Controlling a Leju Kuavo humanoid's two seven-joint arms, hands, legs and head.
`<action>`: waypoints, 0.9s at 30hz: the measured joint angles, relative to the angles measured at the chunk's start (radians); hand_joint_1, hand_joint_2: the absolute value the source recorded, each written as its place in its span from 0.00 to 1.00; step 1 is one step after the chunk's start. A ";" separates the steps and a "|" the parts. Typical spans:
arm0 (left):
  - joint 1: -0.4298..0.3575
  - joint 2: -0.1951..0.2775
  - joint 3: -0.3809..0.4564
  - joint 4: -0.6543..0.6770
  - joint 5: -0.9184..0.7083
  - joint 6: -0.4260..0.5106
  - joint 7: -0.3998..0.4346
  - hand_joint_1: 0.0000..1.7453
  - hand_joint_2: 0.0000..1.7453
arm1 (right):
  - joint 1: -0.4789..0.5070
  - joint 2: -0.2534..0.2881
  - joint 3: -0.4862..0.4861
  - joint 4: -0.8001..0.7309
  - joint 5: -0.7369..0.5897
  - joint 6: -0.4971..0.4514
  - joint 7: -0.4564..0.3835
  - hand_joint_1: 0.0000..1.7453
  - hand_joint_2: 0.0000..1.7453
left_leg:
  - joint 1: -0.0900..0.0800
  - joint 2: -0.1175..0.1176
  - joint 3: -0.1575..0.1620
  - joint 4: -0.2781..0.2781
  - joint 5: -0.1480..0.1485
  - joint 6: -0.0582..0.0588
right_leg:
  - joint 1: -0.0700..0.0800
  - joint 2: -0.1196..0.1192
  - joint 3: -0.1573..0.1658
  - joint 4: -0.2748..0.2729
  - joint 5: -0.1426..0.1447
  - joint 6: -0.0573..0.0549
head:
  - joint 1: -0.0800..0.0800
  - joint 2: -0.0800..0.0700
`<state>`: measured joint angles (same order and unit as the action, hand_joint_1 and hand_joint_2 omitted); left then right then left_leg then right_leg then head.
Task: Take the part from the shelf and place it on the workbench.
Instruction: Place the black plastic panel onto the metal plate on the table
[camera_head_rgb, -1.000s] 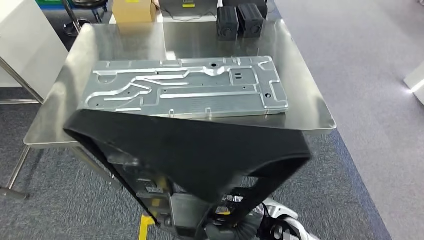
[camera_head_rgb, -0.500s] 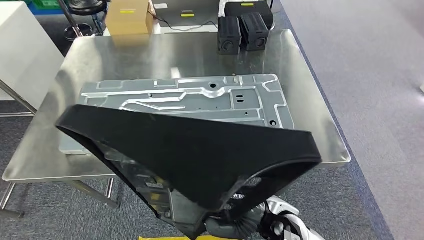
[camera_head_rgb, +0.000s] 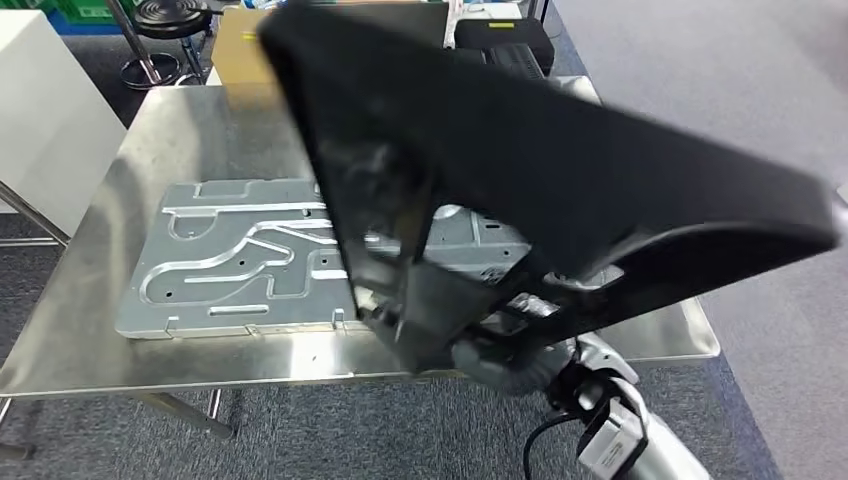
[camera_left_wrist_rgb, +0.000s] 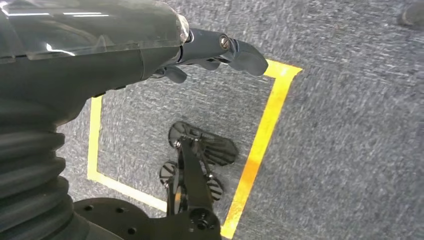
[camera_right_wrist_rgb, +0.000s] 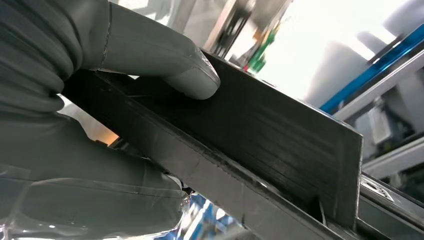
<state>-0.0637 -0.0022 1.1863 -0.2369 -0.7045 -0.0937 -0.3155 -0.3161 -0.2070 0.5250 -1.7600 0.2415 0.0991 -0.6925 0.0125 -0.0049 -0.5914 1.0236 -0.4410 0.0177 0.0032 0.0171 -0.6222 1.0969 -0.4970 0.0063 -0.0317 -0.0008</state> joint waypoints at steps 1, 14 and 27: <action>0.000 0.001 0.000 0.000 -0.004 -0.004 -0.002 0.00 1.00 | -0.019 0.000 -0.027 0.007 0.022 -0.001 0.003 0.95 1.00 | 0.000 0.001 0.002 -0.002 -0.001 0.003 | -0.003 -0.003 -0.030 0.056 -0.027 0.005 | 0.001 0.000; -0.009 0.015 0.000 0.000 -0.038 -0.037 -0.013 0.00 1.00 | -0.269 0.009 -0.265 0.219 0.269 -0.077 0.113 0.95 1.00 | -0.005 -0.003 0.021 0.014 -0.048 -0.032 | -0.011 -0.007 -0.010 -0.072 0.077 -0.018 | 0.002 0.000; -0.014 0.029 0.004 0.000 -0.044 -0.058 -0.020 0.00 1.00 | -0.498 0.077 -0.010 0.721 0.834 -0.131 0.373 0.95 1.00 | -0.012 -0.001 -0.025 0.001 0.014 -0.013 | 0.002 -0.003 0.004 -0.067 0.059 -0.019 | 0.003 0.000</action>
<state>-0.0781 0.0267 1.1906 -0.2369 -0.7484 -0.1519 -0.3354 -0.8144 -0.1297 0.5148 -1.0388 1.0754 -0.0315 -0.3198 0.0010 -0.0060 -0.6165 1.0247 -0.4275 0.0042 0.0056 0.0143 -0.6177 1.0298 -0.4382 -0.0128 -0.0291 -0.0009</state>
